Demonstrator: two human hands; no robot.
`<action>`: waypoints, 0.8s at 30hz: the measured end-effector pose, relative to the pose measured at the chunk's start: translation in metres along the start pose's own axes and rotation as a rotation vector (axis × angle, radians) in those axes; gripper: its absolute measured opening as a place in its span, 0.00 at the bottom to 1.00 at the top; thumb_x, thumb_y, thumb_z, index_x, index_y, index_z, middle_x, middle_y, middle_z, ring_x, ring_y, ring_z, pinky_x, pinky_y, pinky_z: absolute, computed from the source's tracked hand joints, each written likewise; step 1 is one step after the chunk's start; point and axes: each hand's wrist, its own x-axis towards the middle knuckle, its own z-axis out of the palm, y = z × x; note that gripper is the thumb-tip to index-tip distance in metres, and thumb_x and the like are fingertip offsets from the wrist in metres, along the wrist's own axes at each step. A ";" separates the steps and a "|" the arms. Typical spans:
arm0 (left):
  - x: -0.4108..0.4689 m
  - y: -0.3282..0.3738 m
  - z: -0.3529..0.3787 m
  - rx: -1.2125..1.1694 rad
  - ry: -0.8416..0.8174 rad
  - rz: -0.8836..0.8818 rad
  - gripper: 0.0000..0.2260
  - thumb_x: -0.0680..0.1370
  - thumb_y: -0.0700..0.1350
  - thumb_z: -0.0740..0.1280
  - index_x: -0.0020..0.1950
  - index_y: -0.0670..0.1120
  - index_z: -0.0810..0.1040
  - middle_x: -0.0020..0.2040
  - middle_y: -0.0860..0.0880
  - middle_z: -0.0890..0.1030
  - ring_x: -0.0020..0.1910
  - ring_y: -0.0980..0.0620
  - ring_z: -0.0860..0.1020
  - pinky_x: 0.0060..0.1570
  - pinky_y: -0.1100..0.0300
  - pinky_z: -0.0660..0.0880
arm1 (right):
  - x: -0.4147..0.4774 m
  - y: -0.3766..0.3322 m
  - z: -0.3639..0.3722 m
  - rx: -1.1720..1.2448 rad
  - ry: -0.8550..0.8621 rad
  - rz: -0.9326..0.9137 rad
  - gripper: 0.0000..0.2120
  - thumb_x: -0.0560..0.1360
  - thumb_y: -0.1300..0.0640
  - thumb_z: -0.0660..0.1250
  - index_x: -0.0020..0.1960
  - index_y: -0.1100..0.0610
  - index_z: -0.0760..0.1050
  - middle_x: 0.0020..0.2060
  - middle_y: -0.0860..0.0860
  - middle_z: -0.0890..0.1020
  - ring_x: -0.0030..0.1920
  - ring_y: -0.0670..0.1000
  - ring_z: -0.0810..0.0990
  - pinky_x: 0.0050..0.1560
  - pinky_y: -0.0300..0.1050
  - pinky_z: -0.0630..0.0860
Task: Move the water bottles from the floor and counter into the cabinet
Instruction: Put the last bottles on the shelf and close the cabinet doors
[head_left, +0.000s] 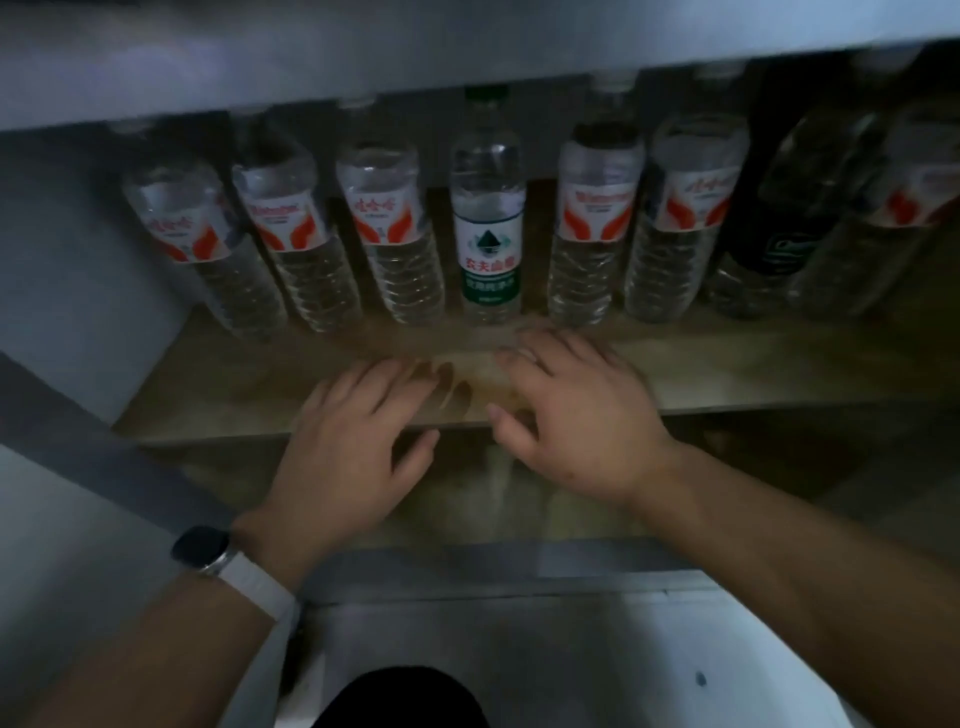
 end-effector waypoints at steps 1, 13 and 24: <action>0.002 0.010 -0.005 0.002 -0.013 0.015 0.22 0.76 0.55 0.64 0.67 0.47 0.79 0.66 0.43 0.78 0.63 0.40 0.75 0.58 0.45 0.73 | -0.005 0.003 -0.006 0.003 -0.029 0.011 0.26 0.73 0.39 0.57 0.63 0.53 0.78 0.61 0.54 0.79 0.60 0.58 0.77 0.58 0.52 0.73; -0.012 0.103 -0.143 -0.099 -0.322 0.099 0.23 0.75 0.52 0.62 0.67 0.46 0.79 0.66 0.43 0.78 0.65 0.41 0.75 0.63 0.48 0.66 | -0.085 0.014 -0.166 0.080 -0.377 0.128 0.25 0.74 0.41 0.59 0.61 0.56 0.78 0.58 0.56 0.80 0.57 0.61 0.78 0.56 0.55 0.75; -0.036 0.148 -0.270 -0.051 -0.471 -0.015 0.22 0.77 0.52 0.61 0.68 0.46 0.78 0.68 0.42 0.77 0.67 0.40 0.74 0.65 0.43 0.71 | -0.137 0.024 -0.298 0.048 -0.497 0.143 0.25 0.73 0.41 0.59 0.62 0.56 0.78 0.59 0.56 0.79 0.58 0.61 0.77 0.60 0.57 0.74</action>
